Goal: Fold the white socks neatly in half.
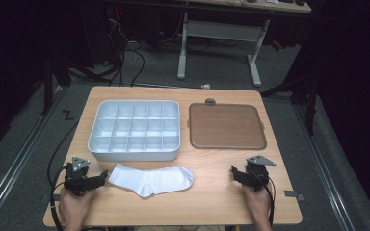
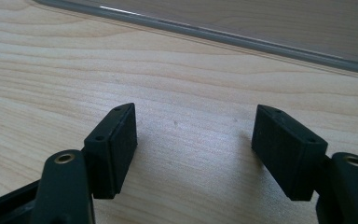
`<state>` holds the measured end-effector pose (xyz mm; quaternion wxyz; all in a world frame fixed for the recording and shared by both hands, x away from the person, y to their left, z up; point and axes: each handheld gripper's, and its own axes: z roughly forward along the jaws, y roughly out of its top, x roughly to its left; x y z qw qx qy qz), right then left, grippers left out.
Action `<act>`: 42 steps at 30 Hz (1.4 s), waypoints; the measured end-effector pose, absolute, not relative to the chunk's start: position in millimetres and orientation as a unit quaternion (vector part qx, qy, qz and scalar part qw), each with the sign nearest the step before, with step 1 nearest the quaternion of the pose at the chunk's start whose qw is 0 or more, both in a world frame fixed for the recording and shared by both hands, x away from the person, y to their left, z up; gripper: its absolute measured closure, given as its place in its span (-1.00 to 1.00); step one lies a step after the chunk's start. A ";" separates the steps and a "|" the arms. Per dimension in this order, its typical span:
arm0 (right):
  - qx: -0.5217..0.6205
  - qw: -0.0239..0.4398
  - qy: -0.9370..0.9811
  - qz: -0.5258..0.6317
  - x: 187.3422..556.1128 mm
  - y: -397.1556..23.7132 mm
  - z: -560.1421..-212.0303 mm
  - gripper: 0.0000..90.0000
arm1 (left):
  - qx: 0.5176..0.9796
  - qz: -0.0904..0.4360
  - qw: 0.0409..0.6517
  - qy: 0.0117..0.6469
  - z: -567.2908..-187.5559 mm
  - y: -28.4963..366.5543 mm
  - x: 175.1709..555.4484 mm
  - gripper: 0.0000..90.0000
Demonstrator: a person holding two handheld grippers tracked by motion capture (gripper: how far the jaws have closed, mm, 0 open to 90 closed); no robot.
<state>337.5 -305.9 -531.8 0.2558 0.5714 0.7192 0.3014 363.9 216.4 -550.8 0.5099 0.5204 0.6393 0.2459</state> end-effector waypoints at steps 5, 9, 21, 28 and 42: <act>0.572 0.255 0.719 0.302 337.5 -305.9 -531.8 -0.30 | 0.520 0.246 0.510 0.639 -550.8 216.3 364.0 -0.66; 0.572 0.255 0.719 0.302 337.6 -305.9 -531.8 -0.30 | 0.520 0.246 0.510 0.639 -550.7 216.6 364.0 -0.66; 0.572 0.253 0.720 0.303 337.7 -306.2 -531.6 -0.30 | 0.526 0.242 0.514 0.633 -550.5 218.8 362.0 -0.61; 0.569 0.251 0.722 0.302 337.7 -306.6 -531.3 -0.32 | 0.517 0.229 0.520 0.640 -547.8 222.9 362.4 -0.56; 0.547 0.227 0.740 0.320 327.9 -293.7 -518.7 0.01 | 0.465 0.162 0.576 0.653 -528.9 236.2 349.3 -0.49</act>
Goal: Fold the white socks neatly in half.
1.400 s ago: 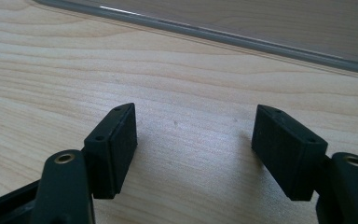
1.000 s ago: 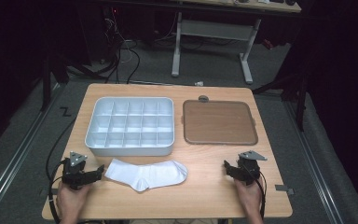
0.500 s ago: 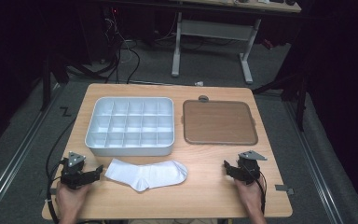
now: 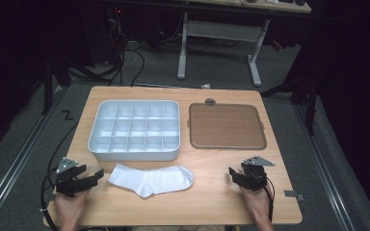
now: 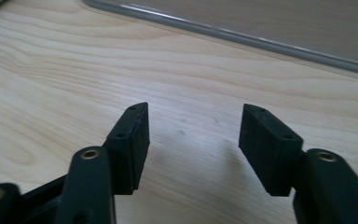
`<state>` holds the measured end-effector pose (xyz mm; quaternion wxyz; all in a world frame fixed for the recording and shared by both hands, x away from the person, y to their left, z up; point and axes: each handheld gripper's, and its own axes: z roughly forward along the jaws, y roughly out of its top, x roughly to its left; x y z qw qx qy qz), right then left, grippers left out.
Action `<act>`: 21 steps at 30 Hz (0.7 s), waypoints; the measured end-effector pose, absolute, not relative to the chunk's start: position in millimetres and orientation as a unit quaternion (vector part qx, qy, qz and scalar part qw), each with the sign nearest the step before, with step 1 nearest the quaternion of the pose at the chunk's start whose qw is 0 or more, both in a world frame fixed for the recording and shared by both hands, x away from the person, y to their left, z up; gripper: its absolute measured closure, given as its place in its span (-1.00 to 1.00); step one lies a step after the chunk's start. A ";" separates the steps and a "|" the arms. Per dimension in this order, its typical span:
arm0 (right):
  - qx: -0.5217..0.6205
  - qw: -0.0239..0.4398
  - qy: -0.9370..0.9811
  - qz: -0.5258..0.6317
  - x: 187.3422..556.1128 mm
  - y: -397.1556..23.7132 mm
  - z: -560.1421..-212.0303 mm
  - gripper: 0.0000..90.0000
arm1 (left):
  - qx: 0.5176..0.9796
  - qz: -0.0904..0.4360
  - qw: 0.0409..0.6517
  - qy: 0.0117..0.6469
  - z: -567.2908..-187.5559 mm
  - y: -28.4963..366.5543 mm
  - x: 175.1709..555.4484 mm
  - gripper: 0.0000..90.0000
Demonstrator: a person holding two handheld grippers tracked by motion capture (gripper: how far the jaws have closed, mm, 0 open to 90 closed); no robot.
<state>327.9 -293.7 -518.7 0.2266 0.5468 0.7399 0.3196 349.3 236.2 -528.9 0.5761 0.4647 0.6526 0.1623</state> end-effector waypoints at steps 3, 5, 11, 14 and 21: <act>0.532 0.217 0.744 0.340 321.9 -282.9 -513.9 0.13 | 0.464 0.150 0.588 0.646 -521.6 233.2 341.8 -0.45; 0.528 0.214 0.747 0.344 320.5 -279.7 -512.8 0.14 | 0.464 0.147 0.590 0.644 -520.1 231.5 340.2 -0.44; 0.493 0.199 0.765 0.363 313.3 -255.6 -506.7 0.20 | 0.480 0.132 0.590 0.636 -515.6 217.2 333.2 -0.41; 0.470 0.190 0.777 0.374 309.1 -238.6 -502.5 0.23 | 0.491 0.124 0.586 0.633 -515.8 208.4 330.3 -0.37; 0.438 0.165 0.792 0.393 305.6 -214.6 -498.9 0.31 | 0.494 0.106 0.586 0.633 -516.7 197.9 328.1 -0.35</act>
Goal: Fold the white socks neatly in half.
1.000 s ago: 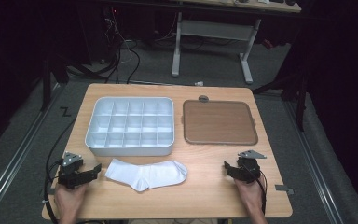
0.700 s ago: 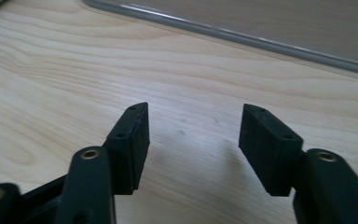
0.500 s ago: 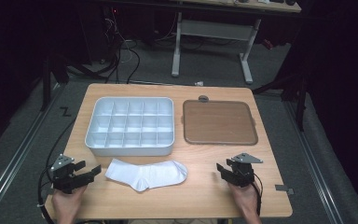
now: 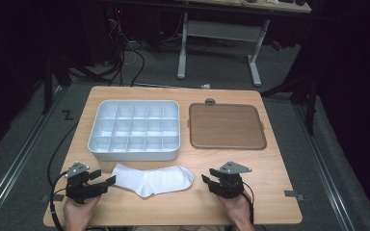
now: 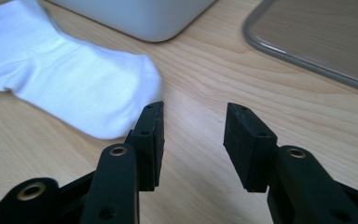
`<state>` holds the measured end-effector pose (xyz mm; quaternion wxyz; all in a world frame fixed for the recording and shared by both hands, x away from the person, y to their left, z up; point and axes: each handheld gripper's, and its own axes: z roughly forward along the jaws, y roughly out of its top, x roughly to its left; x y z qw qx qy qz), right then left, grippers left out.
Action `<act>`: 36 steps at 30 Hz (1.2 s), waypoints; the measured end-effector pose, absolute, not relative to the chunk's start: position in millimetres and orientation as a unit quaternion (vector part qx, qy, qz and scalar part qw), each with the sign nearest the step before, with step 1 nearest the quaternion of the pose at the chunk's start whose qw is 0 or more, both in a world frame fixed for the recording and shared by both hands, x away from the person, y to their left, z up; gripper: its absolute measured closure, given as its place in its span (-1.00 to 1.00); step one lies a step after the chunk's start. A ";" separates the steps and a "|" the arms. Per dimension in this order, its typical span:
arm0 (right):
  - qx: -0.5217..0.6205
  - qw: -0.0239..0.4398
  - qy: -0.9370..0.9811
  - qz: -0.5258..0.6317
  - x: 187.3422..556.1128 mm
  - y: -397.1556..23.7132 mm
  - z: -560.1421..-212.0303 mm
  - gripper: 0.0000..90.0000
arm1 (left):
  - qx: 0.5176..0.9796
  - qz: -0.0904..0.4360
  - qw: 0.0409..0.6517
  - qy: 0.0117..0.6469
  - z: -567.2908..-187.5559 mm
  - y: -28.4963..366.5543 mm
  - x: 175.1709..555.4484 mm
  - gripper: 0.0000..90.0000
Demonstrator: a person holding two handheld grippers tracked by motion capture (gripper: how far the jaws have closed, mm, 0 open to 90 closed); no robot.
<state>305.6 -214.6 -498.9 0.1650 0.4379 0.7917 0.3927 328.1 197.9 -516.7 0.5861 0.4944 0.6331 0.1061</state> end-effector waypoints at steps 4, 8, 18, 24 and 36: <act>0.426 0.150 0.799 0.398 306.1 -205.0 -499.5 0.32 | 0.500 0.114 0.581 0.632 -517.8 193.7 328.5 -0.32; 0.419 0.145 0.802 0.399 306.5 -198.5 -500.1 0.32 | 0.497 0.122 0.577 0.637 -519.4 190.4 329.9 -0.27; 0.414 0.140 0.809 0.393 310.2 -180.1 -505.0 0.32 | 0.499 0.125 0.560 0.650 -527.2 181.9 335.5 -0.11; 0.419 0.139 0.813 0.379 317.3 -171.9 -511.0 0.39 | 0.498 0.129 0.551 0.657 -531.2 177.9 338.5 -0.01; 0.419 0.129 0.820 0.368 319.1 -172.5 -518.5 0.76 | 0.502 0.135 0.546 0.657 -534.8 173.6 337.8 0.18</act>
